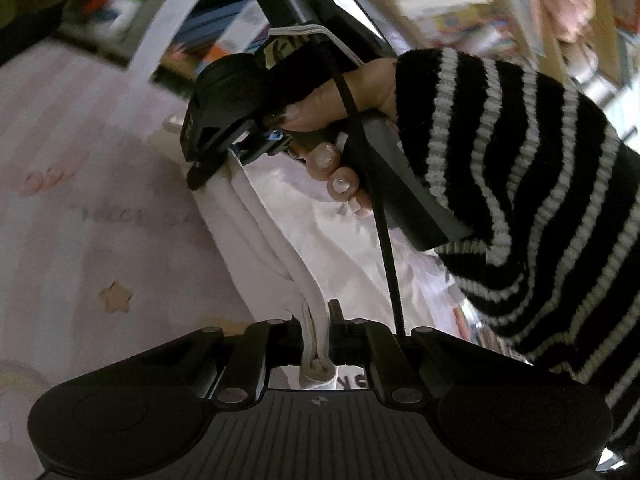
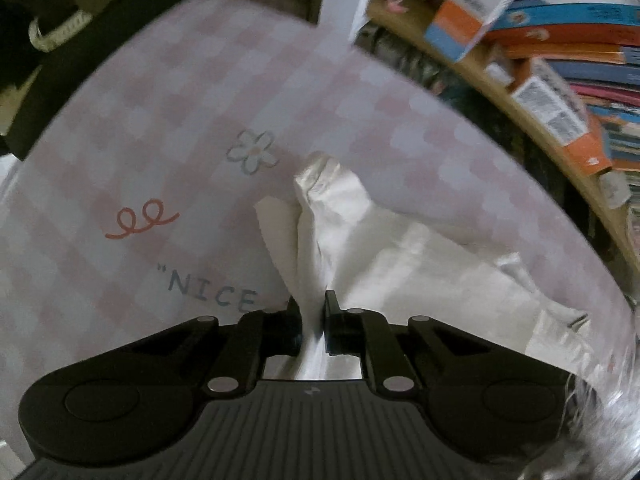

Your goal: Fold clothes

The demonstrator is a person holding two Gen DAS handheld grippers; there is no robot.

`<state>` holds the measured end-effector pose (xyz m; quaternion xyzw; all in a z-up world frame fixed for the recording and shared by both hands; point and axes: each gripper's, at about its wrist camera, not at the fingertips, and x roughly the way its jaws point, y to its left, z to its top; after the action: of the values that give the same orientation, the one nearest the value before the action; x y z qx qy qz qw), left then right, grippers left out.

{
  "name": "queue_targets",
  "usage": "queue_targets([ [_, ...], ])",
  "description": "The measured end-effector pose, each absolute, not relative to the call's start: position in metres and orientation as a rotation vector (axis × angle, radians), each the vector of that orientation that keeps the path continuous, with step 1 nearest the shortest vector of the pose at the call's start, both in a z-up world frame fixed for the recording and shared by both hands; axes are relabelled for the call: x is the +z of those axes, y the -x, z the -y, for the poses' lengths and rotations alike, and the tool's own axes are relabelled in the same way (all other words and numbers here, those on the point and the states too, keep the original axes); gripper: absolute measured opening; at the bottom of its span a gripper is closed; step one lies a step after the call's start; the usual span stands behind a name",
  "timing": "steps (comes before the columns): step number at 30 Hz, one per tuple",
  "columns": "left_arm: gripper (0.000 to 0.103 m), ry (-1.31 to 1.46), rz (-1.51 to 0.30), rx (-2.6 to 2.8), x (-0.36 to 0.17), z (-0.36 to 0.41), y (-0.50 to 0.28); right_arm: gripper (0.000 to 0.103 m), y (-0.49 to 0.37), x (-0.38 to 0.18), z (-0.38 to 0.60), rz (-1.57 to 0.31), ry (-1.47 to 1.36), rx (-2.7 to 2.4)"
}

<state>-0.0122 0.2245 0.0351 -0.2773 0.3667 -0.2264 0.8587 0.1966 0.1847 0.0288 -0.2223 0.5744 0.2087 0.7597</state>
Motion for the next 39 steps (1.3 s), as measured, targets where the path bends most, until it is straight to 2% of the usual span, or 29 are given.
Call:
queue_targets([
  [11,0.007,0.416,-0.717,-0.568,0.076,-0.146,0.007,0.008,-0.207,0.089,-0.078,-1.138,0.327,0.474],
  [20,0.007,0.316,-0.730,-0.555,0.095,-0.031,-0.011,0.008,-0.217,0.099,0.076,-1.054,0.156,0.523],
  [27,0.008,0.221,-0.829,-0.569,0.072,0.074,-0.023,0.008,-0.214,0.069,0.207,-1.037,-0.006,0.521],
  [32,0.009,0.128,-0.969,-0.556,0.025,0.135,-0.034,0.009,-0.208,0.006,0.278,-1.112,-0.113,0.437],
  [36,0.009,0.062,-1.015,-0.522,0.004,0.158,-0.034,0.009,-0.205,-0.035,0.313,-1.139,-0.276,0.415],
  [39,0.010,0.044,-1.022,-0.497,-0.002,0.165,-0.030,0.011,-0.199,-0.041,0.324,-1.108,-0.359,0.436],
])
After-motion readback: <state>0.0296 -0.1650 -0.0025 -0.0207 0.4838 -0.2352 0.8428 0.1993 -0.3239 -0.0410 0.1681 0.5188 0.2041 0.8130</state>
